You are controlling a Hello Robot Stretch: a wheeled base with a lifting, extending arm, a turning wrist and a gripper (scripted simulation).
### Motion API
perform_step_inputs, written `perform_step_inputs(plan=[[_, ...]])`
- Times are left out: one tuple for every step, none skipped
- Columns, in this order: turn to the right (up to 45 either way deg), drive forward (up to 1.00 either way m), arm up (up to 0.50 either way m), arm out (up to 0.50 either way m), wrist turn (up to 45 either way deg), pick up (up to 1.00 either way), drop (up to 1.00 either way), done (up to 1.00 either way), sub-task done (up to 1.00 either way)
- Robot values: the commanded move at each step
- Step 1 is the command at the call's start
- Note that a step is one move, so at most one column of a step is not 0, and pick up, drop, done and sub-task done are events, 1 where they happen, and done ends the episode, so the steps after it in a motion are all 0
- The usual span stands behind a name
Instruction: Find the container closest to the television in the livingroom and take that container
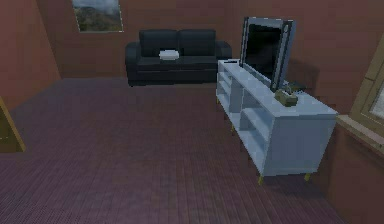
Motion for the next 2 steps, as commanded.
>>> perform_step_inputs(plan=[[0.0,0.0,0.5,0.0,0.0,0.0,0.0,0.0,0.0],[0.0,0.0,0.38,0.0,0.0,0.0,0.0,0.0,0.0]])
